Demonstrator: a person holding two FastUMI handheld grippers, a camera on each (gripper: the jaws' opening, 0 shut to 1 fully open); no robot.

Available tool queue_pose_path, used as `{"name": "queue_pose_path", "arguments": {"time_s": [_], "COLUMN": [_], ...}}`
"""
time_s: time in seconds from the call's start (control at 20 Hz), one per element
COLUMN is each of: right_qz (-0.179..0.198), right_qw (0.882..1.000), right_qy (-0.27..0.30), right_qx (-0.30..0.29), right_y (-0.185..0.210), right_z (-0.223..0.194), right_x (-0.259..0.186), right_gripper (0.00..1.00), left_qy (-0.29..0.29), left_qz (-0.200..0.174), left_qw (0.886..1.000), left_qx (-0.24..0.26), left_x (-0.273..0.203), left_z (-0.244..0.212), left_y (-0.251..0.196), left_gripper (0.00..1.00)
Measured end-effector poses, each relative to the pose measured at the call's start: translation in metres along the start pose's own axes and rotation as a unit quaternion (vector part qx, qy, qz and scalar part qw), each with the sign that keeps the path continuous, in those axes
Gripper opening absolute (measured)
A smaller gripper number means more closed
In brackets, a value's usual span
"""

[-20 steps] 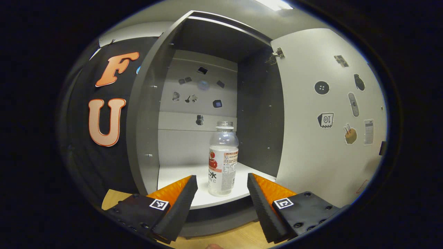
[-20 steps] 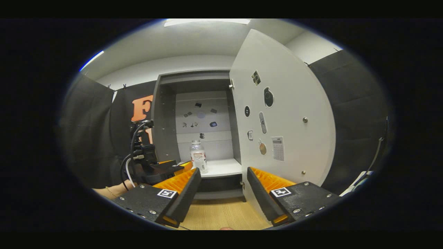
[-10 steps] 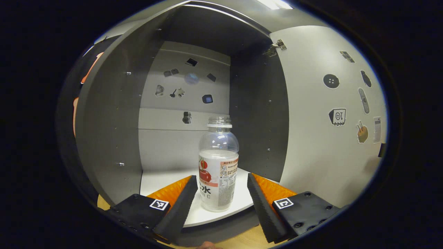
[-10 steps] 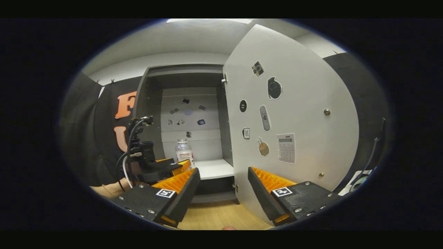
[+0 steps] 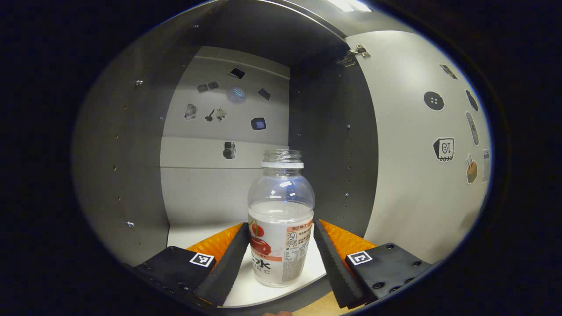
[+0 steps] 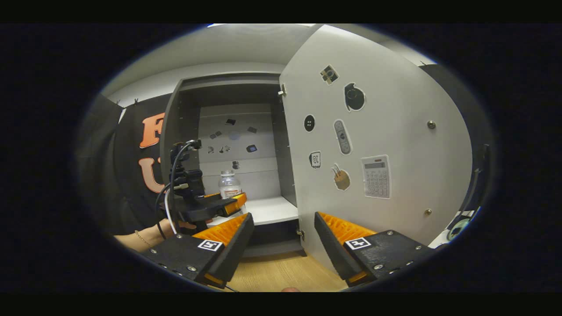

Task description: Open the cabinet door with the right hand, grasp the bottle in the cabinet with the left hand and place it on the coaster, then close the cabinet door with the right hand.

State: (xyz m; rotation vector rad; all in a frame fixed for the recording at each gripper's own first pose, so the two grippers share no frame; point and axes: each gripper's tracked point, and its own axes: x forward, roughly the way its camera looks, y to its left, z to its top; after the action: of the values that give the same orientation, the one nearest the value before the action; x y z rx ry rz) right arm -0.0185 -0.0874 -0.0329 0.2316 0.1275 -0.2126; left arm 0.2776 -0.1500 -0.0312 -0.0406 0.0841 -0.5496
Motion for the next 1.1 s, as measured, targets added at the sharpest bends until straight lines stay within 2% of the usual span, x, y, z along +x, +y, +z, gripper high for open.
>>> {"name": "queue_pose_path", "arguments": {"time_s": [0.3, 0.45, 0.5, 0.85, 1.1], "right_qz": [-0.002, -0.003, -0.003, 0.006, 0.018], "right_qw": [1.0, 1.0, 1.0, 1.0, 1.0], "right_qy": [0.002, 0.0, 0.0, 0.0, 0.0], "right_qx": [-0.018, -0.013, -0.011, -0.011, -0.017], "right_y": [-0.001, -0.004, -0.006, -0.008, -0.008], "right_z": [0.0, 0.002, 0.002, 0.006, 0.006], "right_x": [-0.002, -0.005, -0.005, -0.016, -0.024], "right_gripper": [0.86, 0.87, 0.87, 0.87, 0.86], "left_qy": [0.011, 0.013, 0.012, 0.014, 0.005], "left_qz": [-0.002, 0.007, 0.011, 0.029, 0.035], "left_qw": [1.0, 1.0, 1.0, 0.999, 0.999], "left_qx": [-0.012, -0.015, -0.013, 0.01, 0.006], "left_x": [0.009, 0.008, 0.009, 0.004, -0.004], "left_z": [-0.012, -0.014, -0.015, -0.015, -0.01], "left_y": [0.002, 0.008, 0.01, 0.014, 0.014], "left_gripper": [0.95, 0.92, 0.87, 0.84, 0.82]}}
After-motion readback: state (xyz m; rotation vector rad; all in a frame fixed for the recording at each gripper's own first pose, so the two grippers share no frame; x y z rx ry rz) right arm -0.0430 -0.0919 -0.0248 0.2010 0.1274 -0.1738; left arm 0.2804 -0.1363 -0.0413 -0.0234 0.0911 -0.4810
